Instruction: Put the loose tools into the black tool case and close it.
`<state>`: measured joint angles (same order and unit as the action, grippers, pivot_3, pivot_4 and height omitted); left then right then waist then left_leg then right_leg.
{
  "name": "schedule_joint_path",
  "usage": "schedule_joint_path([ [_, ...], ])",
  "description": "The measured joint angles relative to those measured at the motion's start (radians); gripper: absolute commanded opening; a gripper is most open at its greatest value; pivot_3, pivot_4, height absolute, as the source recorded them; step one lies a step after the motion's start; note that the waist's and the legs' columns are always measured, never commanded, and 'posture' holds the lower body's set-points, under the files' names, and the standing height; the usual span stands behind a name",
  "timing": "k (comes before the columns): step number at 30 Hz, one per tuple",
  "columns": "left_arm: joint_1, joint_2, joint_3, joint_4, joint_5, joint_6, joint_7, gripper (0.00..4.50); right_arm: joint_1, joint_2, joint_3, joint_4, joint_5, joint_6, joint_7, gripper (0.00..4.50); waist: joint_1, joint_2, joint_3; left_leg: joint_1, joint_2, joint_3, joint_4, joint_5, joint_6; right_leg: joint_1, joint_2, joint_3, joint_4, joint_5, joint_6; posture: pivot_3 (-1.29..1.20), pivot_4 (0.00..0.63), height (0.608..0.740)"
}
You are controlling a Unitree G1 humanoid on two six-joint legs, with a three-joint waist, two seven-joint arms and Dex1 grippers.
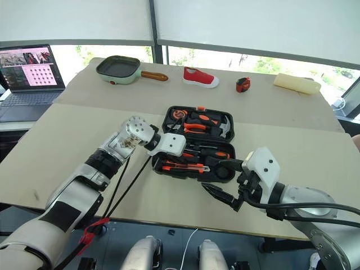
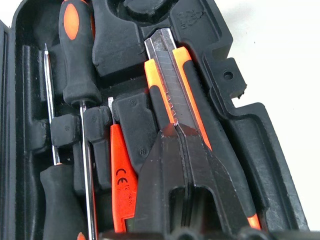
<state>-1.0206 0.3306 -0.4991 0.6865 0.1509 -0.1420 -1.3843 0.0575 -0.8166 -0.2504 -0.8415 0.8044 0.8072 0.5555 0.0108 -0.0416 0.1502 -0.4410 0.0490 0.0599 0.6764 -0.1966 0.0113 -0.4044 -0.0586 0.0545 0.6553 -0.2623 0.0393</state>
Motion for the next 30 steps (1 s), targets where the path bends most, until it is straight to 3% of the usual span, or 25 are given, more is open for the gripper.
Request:
schedule_joint_path([
  [7, 0.007, -0.006, 0.034, -0.004, -0.029, 0.053, -0.008, 0.02, 0.044, -0.002, -0.01, 0.0, -0.016, -0.002, 0.004, 4.5, 0.0, 0.0, 0.0, 0.0, 0.0, 0.0, 0.0, 0.0, 0.0, 0.0, 0.0, 0.0, 0.0, 0.0, 0.0, 0.0, 0.15, 0.74],
  [10, 0.04, 0.013, 0.108, -0.056, -0.114, 0.145, -0.031, 0.67, 0.123, -0.017, -0.089, 0.018, -0.046, -0.01, 0.013, 4.5, -0.001, 0.0, 0.0, -0.002, 0.0, 0.0, 0.0, 0.0, 0.0, -0.002, 0.0, 0.0, 0.0, 0.0, 0.0, 0.0, 0.15, 0.74],
  [11, 0.053, 0.042, 0.153, -0.103, -0.163, 0.194, -0.05, 1.21, 0.17, -0.02, -0.156, 0.048, -0.057, -0.01, 0.024, 4.5, -0.002, 0.0, 0.0, -0.003, 0.0, 0.0, 0.0, 0.0, 0.0, -0.003, 0.0, 0.0, 0.0, 0.0, 0.0, 0.0, 0.15, 0.74],
  [12, 0.058, 0.068, 0.182, -0.136, -0.197, 0.225, -0.062, 1.38, 0.202, -0.021, -0.201, 0.071, -0.064, -0.01, 0.034, 4.5, -0.002, 0.0, 0.0, -0.003, 0.0, -0.001, -0.001, 0.0, 0.0, -0.003, 0.0, 0.0, 0.0, 0.0, 0.0, 0.0, 0.15, 0.74],
  [15, 0.093, 0.159, 0.283, -0.284, -0.308, 0.356, -0.102, 2.56, 0.301, -0.025, -0.356, 0.13, -0.078, -0.01, 0.096, 4.5, -0.006, 0.001, 0.0, 0.0, 0.0, -0.001, -0.002, -0.001, 0.001, -0.001, 0.0, 0.0, 0.0, 0.0, 0.0, 0.0, 0.15, 0.74],
  [18, 0.129, 0.219, 0.315, -0.401, -0.4, 0.523, -0.145, 3.42, 0.35, -0.05, -0.428, 0.163, -0.09, -0.016, 0.159, 4.5, -0.009, 0.002, 0.0, 0.001, 0.0, -0.001, -0.002, -0.001, 0.001, 0.0, 0.0, 0.0, 0.001, -0.001, 0.0, 0.0, 0.15, 0.74],
  [20, 0.224, 0.323, 0.332, -0.553, -0.499, 0.655, -0.197, 4.29, 0.363, -0.091, -0.444, 0.227, -0.121, -0.035, 0.217, 4.5, -0.024, 0.002, 0.0, 0.002, 0.001, -0.001, -0.003, -0.001, 0.001, 0.0, 0.0, 0.001, 0.0, -0.001, 0.0, 0.0, 0.15, 0.74],
  [24, 0.299, 0.385, 0.358, -0.706, -0.573, 0.75, -0.198, 4.48, 0.304, -0.122, -0.405, 0.333, -0.169, -0.051, 0.244, 4.5, -0.024, 0.002, 0.001, 0.002, 0.001, -0.001, -0.003, -0.001, 0.001, 0.0, 0.0, 0.001, 0.0, -0.001, -0.001, 0.0, 0.15, 0.74],
  [30, 0.395, 0.412, 0.372, -0.851, -0.591, 0.769, -0.1, 4.48, 0.065, -0.139, -0.128, 0.448, -0.248, -0.077, 0.242, 4.5, -0.024, 0.003, 0.002, 0.002, 0.0, 0.001, -0.003, -0.001, 0.001, -0.001, 0.0, 0.002, 0.0, -0.001, -0.001, 0.0, 0.15, 0.74],
])
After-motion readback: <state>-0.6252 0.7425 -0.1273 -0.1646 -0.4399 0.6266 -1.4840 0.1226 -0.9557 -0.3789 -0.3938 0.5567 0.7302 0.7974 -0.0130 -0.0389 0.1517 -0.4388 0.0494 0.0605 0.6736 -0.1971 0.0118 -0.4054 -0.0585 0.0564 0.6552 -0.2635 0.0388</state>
